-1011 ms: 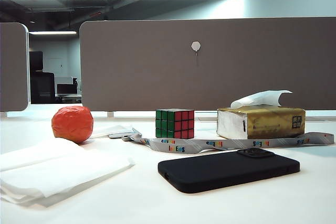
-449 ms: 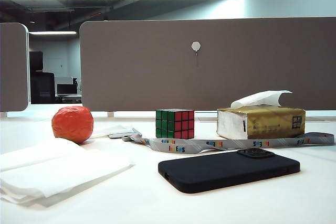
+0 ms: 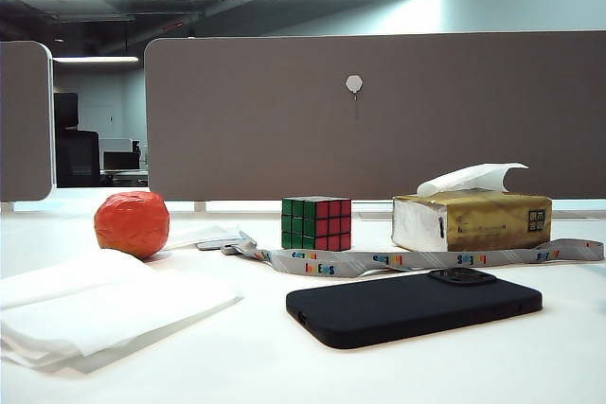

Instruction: Pull out a tissue from the tissue box and use it to cover the ID card on the tabletop.

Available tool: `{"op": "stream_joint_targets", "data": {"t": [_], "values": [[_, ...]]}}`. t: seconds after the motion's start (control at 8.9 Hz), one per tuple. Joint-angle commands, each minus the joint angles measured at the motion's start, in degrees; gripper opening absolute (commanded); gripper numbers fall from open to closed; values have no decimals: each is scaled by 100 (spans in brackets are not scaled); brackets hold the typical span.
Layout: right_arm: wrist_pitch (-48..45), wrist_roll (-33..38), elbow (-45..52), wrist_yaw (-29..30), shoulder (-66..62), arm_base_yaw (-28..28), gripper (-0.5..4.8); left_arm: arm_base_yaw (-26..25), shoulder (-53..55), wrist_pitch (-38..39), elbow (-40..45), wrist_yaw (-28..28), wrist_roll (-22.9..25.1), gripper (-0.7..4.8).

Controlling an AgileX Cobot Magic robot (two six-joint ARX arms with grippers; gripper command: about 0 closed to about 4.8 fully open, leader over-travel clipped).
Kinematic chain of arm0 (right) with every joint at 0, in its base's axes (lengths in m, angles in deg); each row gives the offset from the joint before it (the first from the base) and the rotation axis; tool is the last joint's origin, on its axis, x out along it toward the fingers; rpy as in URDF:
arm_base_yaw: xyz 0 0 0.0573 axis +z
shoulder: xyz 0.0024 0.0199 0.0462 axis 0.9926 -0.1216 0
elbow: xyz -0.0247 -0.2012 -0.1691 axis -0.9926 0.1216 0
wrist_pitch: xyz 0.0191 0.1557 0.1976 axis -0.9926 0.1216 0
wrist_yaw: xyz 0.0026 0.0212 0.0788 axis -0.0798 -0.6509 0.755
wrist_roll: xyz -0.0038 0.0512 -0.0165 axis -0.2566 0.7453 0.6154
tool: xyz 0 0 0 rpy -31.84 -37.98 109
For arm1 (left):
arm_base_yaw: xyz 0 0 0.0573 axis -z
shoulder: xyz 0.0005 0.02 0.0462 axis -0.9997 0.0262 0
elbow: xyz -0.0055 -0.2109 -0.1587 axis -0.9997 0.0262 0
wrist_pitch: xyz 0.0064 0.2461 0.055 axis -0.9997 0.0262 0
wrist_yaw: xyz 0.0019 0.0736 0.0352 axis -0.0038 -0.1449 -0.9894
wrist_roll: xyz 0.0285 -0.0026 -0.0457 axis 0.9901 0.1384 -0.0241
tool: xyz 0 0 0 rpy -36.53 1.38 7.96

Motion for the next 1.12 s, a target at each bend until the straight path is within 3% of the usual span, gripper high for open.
{"op": "stream_joint_targets", "data": {"t": [0.11,0.9,1.12], "values": [[-216,83,669,-35,1040,-4,-5,2,4,-33,-22,9,-160,-6],[763,232,2398,-728,3875,-57,-5,2,4,46,-22,-9,-442,-6],[1309,271,2546,-940,4000,-68,-5,2,4,55,-22,-9,-479,-6]]}}
